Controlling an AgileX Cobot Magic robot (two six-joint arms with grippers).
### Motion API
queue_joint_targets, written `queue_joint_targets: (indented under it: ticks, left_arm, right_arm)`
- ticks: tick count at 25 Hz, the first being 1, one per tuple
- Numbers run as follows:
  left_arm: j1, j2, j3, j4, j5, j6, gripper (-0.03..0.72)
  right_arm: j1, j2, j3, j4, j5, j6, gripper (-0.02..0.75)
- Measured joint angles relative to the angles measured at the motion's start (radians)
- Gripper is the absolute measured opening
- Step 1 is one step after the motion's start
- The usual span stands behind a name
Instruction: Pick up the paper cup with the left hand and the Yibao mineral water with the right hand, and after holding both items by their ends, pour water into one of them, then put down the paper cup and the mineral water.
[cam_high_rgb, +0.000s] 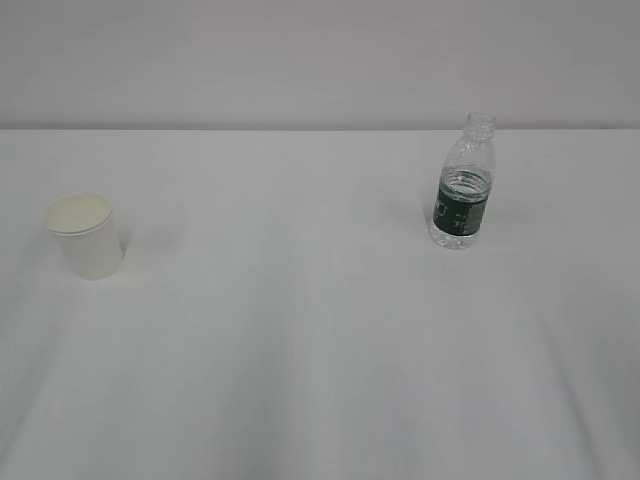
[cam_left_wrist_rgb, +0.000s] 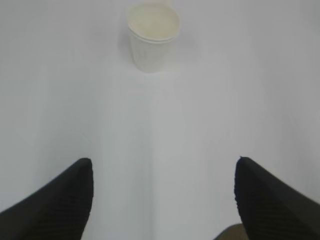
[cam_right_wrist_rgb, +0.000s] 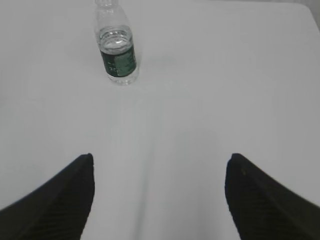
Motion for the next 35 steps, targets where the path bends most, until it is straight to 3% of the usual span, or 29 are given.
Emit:
queue_joint_targets:
  ticks: [13, 21, 29, 35]
  left_arm:
    - [0.0, 0.151, 0.013, -0.018, -0.253, 0.028, 0.638]
    - [-0.001, 0.195, 0.024, -0.025, -0.283, 0.028, 0.62]
    - [-0.001, 0.195, 0.024, -0.034, -0.291, 0.029, 0.608]
    - [-0.001, 0.195, 0.024, -0.038, -0.292, 0.029, 0.599]
  right_arm:
    - [0.0, 0.268, 0.028, 0.297, -0.27, -0.31, 0.624]
    - [0.004, 0.292, 0.045, 0.451, -0.367, -0.445, 0.623]
    - [0.004, 0.292, 0.045, 0.476, -0.582, -0.534, 0.605]
    - [0.016, 0.292, 0.045, 0.374, -0.768, -0.545, 0.594]
